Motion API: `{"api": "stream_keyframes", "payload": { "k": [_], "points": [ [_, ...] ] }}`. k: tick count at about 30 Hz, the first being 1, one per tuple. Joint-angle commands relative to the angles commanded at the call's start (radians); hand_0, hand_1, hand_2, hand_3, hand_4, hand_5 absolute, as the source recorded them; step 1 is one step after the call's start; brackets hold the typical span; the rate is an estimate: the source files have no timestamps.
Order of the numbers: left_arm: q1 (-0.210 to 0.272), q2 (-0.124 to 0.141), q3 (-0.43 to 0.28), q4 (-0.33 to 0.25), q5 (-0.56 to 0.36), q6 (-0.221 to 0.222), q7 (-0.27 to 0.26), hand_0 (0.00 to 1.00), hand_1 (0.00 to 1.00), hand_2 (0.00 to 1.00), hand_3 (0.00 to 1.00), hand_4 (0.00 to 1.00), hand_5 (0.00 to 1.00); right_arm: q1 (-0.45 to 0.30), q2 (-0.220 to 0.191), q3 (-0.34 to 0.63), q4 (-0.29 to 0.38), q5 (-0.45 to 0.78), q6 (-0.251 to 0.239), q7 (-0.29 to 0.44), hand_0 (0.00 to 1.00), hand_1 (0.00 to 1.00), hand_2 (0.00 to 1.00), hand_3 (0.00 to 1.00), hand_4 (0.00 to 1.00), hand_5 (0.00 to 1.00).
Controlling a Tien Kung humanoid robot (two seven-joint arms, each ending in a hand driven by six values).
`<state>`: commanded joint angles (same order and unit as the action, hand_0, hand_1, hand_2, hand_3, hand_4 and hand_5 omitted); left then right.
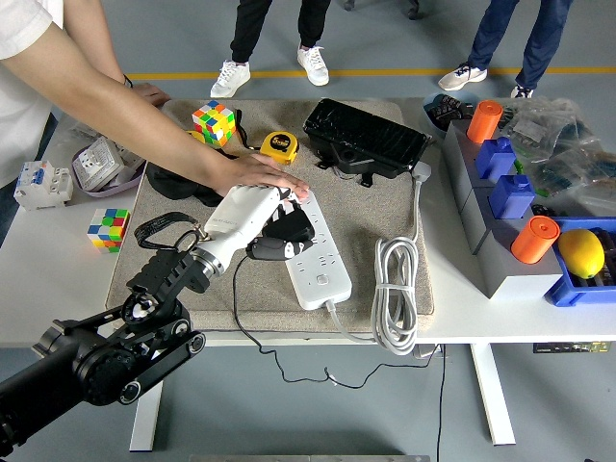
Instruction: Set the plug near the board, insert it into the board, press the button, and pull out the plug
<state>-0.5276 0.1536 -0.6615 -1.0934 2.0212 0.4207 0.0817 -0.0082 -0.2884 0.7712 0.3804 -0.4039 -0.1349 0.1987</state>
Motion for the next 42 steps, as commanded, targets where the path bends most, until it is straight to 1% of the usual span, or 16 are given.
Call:
{"api": "stream_keyframes", "payload": {
  "k": [5,6,9,14,17,18,20,23,24,27,30,31,36,37,42],
  "points": [
    [0.007,0.016,-0.039,0.015,0.007,0.003,-0.015,0.215,0.345,0.317,0.525,0.752,0.035,0.0,0.0,0.001,0.0,0.0,0.0,0.0,0.602,0.588,0.541,0.544,0.803,0.222],
    [0.011,0.021,-0.051,0.023,0.013,0.001,-0.018,0.216,0.345,0.324,0.527,0.766,0.044,0.0,0.0,0.001,0.0,0.0,0.0,0.0,0.601,0.587,0.541,0.544,0.803,0.221],
    [0.017,0.031,-0.071,0.04,0.023,0.0,-0.026,0.216,0.345,0.324,0.527,0.766,0.044,-0.001,0.0,0.0,0.0,0.001,0.0,0.0,0.601,0.587,0.541,0.544,0.803,0.221],
    [0.027,0.052,-0.116,0.092,0.035,0.007,-0.052,0.218,0.345,0.329,0.529,0.767,0.05,0.001,-0.001,-0.005,0.001,0.001,0.001,0.0,0.602,0.586,0.541,0.545,0.805,0.22],
    [0.028,0.062,-0.13,0.12,0.019,0.01,-0.069,0.218,0.345,0.329,0.529,0.767,0.05,0.002,-0.002,-0.007,0.001,0.0,0.001,0.0,0.602,0.586,0.541,0.545,0.805,0.22],
    [0.028,0.064,-0.132,0.129,0.012,0.012,-0.074,0.23,0.375,0.346,0.533,0.769,0.061,0.002,-0.002,-0.006,0.001,0.0,0.001,0.0,0.602,0.586,0.541,0.545,0.805,0.22],
    [0.029,0.07,-0.139,0.157,0.01,0.013,-0.083,0.23,0.375,0.346,0.533,0.769,0.061,0.002,-0.003,-0.007,0.001,0.0,0.001,0.0,0.603,0.587,0.541,0.544,0.804,0.22],
    [0.034,0.074,-0.145,0.183,0.006,0.018,-0.095,0.23,0.375,0.346,0.533,0.769,0.061,0.001,-0.003,-0.006,0.002,-0.001,0.001,0.001,0.603,0.587,0.541,0.544,0.804,0.22],
    [0.035,0.075,-0.144,0.188,0.004,0.018,-0.097,0.244,0.424,0.429,0.545,0.78,0.074,0.001,-0.004,-0.006,0.002,0.0,0.001,0.001,0.603,0.585,0.541,0.544,0.804,0.219],
    [0.039,0.076,-0.144,0.199,-0.014,0.012,-0.099,0.244,0.424,0.429,0.545,0.78,0.074,0.0,-0.005,-0.008,0.002,0.0,0.001,0.001,0.603,0.585,0.541,0.544,0.804,0.219],
    [0.042,0.075,-0.143,0.204,-0.014,0.007,-0.096,0.244,0.424,0.429,0.545,0.78,0.074,0.0,-0.005,-0.008,0.002,-0.002,0.001,0.001,0.603,0.585,0.541,0.544,0.804,0.219],
    [0.043,0.075,-0.143,0.207,-0.014,0.007,-0.096,0.281,0.462,0.47,0.56,0.784,0.091,0.0,-0.005,-0.007,0.002,-0.003,0.001,0.001,0.602,0.587,0.54,0.543,0.803,0.22],
    [0.048,0.076,-0.149,0.211,-0.015,0.004,-0.096,0.281,0.462,0.47,0.56,0.784,0.091,-0.001,-0.006,-0.009,0.003,-0.003,0.002,0.001,0.602,0.587,0.54,0.543,0.803,0.22],
    [0.048,0.076,-0.151,0.209,-0.017,0.001,-0.09,0.306,0.495,0.531,0.568,0.792,0.113,-0.001,-0.005,-0.009,0.003,-0.002,0.002,0.001,0.601,0.588,0.541,0.544,0.805,0.22],
    [0.05,0.076,-0.157,0.211,-0.023,-0.01,-0.086,0.306,0.495,0.531,0.568,0.792,0.113,-0.004,-0.004,-0.001,0.003,-0.005,0.001,0.001,0.601,0.588,0.541,0.544,0.805,0.22]
  ]
}}
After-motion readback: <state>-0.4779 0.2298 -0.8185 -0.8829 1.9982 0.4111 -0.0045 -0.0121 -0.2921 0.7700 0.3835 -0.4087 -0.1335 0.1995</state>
